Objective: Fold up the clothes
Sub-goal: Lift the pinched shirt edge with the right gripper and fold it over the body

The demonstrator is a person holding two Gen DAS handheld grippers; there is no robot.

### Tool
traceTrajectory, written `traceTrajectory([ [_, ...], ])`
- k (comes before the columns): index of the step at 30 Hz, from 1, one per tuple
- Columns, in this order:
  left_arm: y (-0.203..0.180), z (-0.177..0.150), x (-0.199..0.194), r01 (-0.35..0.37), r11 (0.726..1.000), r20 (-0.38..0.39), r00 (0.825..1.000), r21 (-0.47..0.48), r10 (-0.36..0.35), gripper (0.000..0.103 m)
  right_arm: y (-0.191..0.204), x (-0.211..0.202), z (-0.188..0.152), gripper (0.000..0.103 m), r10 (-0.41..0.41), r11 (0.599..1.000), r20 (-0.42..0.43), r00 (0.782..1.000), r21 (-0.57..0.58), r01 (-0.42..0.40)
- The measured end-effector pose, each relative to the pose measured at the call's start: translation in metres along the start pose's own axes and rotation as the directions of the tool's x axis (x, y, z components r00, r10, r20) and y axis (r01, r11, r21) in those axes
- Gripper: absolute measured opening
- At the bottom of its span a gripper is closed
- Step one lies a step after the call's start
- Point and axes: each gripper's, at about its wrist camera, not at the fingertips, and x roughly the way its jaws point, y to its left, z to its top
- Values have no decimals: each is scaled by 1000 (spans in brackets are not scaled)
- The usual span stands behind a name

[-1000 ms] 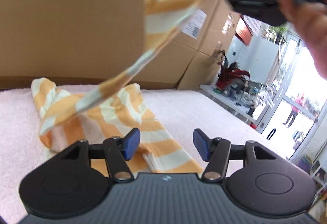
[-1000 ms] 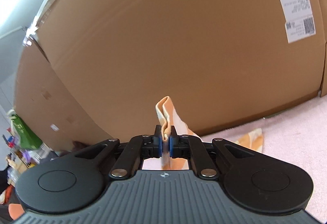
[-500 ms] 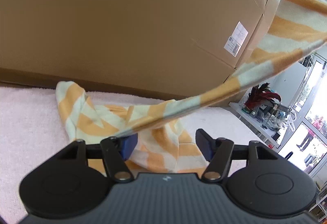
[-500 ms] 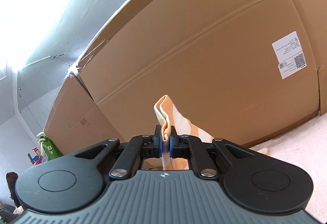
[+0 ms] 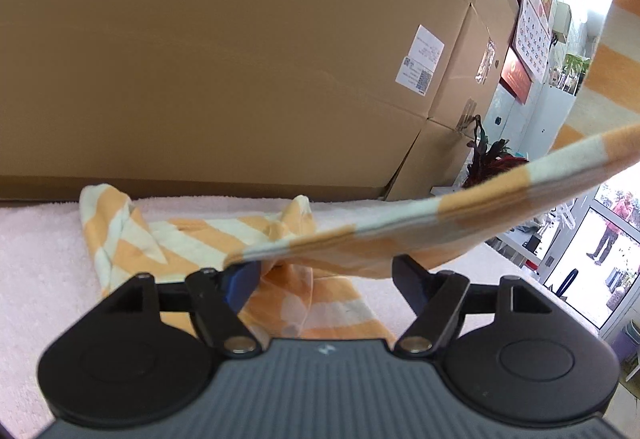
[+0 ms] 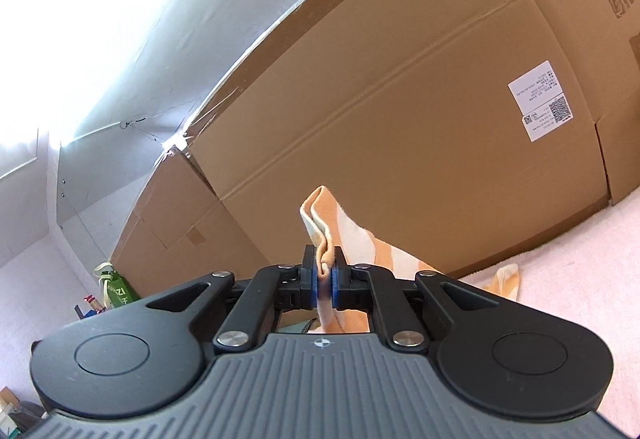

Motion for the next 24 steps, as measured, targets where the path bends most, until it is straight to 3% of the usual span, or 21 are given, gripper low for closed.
traceTrajectory([
  [12, 13, -3, 3, 1, 997, -39, 999, -75, -4, 78, -6, -19, -41, 7, 17, 995, -76, 997, 102, -9],
  [18, 21, -7, 0, 7, 991, -44, 999, -134, -13, 78, -9, -27, -63, 7, 67, 982, -74, 995, 182, -53],
  [24, 20, -12, -1, 0, 994, -75, 997, -113, -9, 79, 2, -43, -99, 7, 4, 996, -46, 999, 88, 0],
])
